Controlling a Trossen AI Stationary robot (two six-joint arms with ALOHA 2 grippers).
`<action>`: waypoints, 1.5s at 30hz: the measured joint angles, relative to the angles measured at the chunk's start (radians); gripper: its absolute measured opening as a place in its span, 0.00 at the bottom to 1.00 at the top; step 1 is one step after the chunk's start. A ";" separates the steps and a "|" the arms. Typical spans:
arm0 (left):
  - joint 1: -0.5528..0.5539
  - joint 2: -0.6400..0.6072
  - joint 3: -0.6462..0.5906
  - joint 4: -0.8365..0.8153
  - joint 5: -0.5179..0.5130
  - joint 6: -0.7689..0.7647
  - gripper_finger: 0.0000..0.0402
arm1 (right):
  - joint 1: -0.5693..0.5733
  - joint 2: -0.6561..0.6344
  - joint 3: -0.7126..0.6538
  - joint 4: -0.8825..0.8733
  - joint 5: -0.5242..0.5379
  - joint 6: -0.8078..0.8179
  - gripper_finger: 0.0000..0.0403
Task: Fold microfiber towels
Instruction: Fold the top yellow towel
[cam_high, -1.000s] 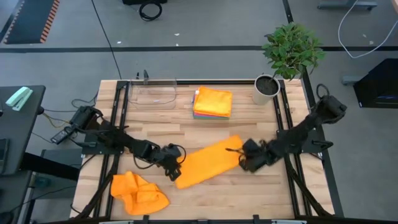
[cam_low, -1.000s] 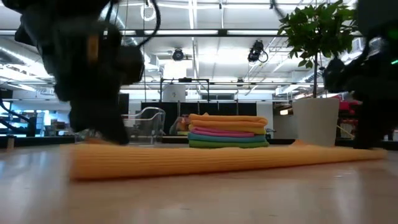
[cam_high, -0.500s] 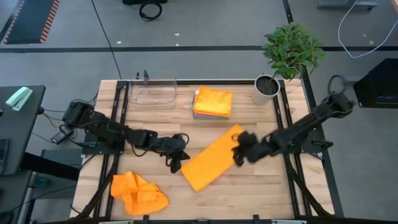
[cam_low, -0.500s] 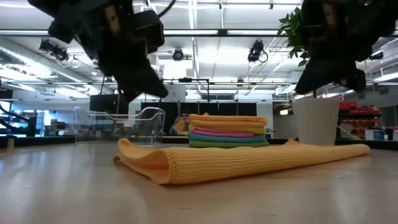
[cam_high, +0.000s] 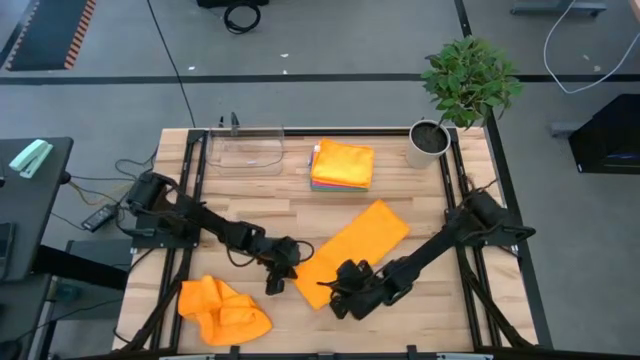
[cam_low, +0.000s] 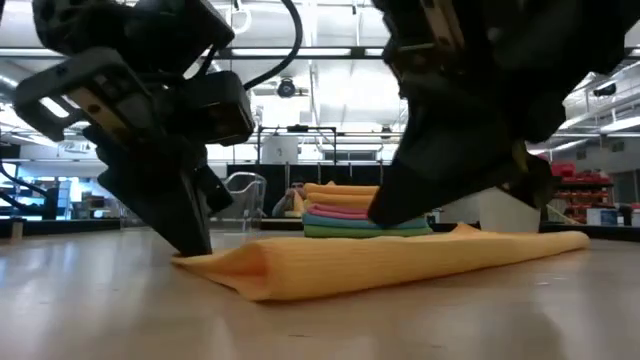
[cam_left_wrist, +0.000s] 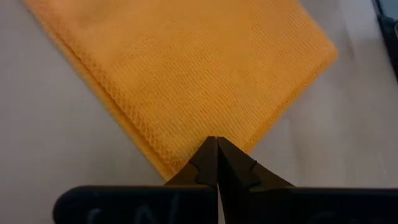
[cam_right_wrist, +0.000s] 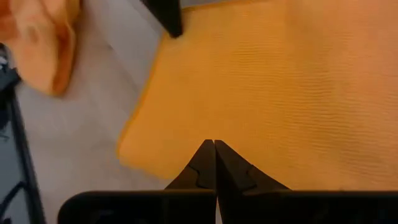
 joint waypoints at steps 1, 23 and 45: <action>-0.009 0.011 0.000 0.017 0.002 -0.010 0.02 | -0.001 0.014 0.011 0.002 -0.003 0.003 0.00; -0.149 0.100 0.298 0.115 -0.174 0.343 0.15 | 0.249 -0.204 -0.023 -0.469 -0.142 0.039 0.00; -0.180 0.265 0.482 -0.219 -0.124 0.956 0.52 | 0.382 -0.192 -0.059 -0.216 0.024 0.193 0.02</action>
